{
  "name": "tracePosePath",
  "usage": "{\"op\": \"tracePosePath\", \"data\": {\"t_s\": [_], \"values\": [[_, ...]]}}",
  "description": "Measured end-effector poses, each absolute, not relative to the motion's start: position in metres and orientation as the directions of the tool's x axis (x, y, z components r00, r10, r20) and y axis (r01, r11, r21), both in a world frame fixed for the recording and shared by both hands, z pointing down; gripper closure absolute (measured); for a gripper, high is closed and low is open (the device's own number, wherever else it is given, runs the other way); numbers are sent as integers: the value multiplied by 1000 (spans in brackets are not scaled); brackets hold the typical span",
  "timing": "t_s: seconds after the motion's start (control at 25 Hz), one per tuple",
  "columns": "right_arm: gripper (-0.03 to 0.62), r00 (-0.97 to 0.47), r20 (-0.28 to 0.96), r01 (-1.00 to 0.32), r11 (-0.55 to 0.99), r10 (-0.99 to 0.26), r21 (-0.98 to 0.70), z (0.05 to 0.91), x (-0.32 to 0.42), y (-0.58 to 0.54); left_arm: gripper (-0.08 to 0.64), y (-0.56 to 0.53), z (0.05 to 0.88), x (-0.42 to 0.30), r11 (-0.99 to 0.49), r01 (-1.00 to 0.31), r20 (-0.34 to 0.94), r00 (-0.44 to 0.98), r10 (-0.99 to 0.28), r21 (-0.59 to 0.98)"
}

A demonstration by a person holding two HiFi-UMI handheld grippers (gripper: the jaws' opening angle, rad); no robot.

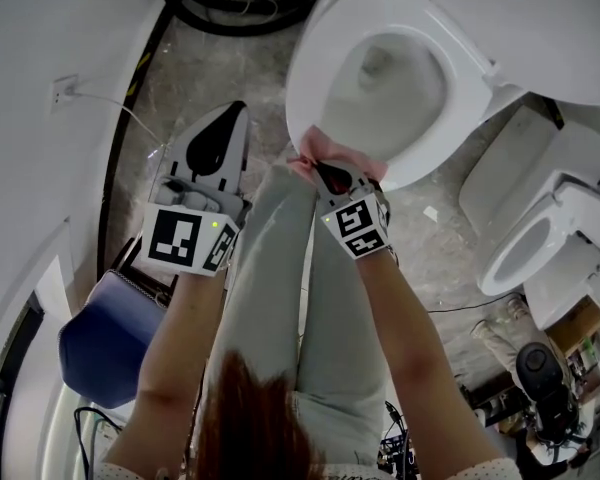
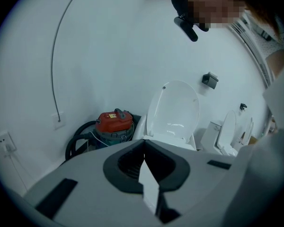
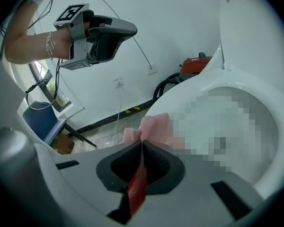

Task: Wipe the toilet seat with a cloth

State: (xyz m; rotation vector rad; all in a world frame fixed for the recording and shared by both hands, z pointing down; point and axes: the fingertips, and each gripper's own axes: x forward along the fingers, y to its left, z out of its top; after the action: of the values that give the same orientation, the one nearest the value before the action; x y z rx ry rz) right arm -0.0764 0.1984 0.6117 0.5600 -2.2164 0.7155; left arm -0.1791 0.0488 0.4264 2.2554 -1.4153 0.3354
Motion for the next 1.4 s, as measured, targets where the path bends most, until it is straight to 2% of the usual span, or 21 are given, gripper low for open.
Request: {"op": "tracePosePath", "data": {"t_s": [1.4], "values": [[574, -777, 628, -342, 871, -51, -352, 608, -122, 141, 556, 30, 430, -161, -304, -925, 462, 377, -803, 227]]}}
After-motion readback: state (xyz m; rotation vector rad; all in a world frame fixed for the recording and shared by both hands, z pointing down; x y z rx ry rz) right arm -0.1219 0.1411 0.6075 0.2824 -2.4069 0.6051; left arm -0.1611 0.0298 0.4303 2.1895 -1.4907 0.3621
